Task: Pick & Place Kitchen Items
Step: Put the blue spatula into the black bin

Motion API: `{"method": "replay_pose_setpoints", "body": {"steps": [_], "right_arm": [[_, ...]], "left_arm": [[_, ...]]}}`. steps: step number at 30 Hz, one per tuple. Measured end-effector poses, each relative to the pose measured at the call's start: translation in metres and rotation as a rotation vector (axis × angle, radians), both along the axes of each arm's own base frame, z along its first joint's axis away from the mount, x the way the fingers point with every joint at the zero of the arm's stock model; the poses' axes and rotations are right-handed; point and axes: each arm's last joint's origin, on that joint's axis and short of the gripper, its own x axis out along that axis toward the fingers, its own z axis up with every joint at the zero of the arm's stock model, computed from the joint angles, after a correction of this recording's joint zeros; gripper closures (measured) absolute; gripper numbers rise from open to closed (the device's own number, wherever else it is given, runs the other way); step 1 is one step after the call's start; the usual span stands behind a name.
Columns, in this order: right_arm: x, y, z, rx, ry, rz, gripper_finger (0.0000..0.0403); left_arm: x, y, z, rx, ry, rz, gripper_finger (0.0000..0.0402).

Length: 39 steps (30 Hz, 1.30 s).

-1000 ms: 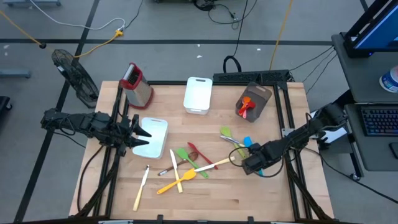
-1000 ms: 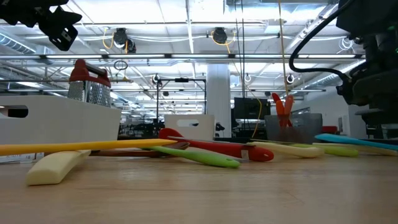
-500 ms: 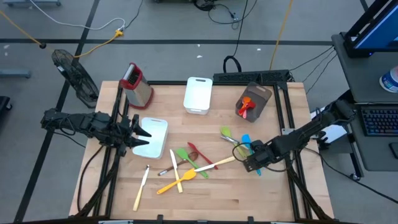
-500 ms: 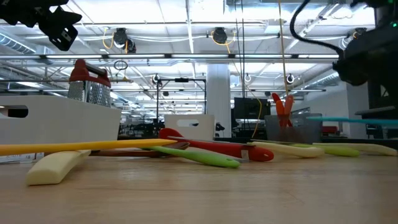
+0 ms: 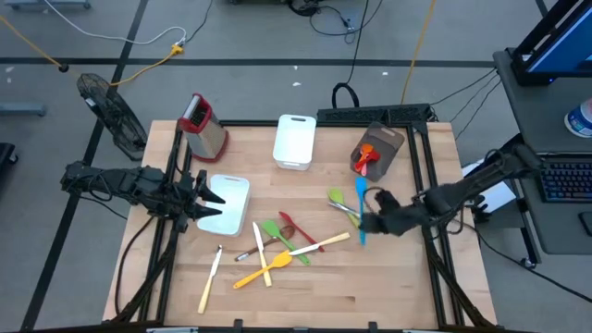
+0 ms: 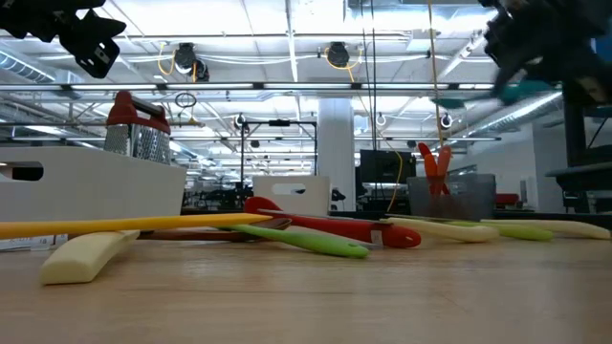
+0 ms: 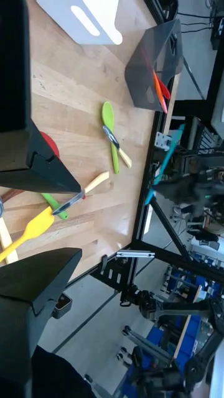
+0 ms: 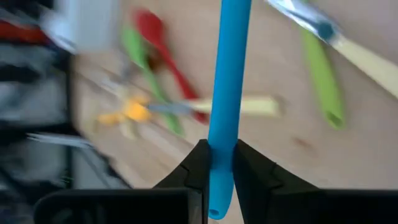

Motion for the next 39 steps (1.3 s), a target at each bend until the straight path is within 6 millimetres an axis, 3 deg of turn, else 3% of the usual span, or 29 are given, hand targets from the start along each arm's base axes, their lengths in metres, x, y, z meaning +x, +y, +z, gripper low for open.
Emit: {"method": "replay_pose_setpoints", "body": {"steps": [7, 21, 31, 39], "right_arm": [[-0.001, -0.025, 0.029, -0.060, -0.243, -0.099, 0.0363], [-0.035, -0.087, 0.059, -0.018, -0.411, -0.299, 0.0363], [-0.046, -0.117, 0.053, 0.162, -0.359, -0.348, 0.0363], [-0.055, -0.138, 0.025, 0.351, -0.311, -0.382, 0.0363]], "left_arm": [[0.000, 0.000, 0.000, 0.000, -0.001, 0.000, 0.0245], [0.000, 0.000, 0.000, 0.000, -0.001, 0.000, 0.0245], [0.000, 0.000, 0.000, -0.001, -0.001, 0.000, 0.0245], [0.000, 0.000, 0.000, -0.001, -0.002, 0.000, 0.0245]]}}
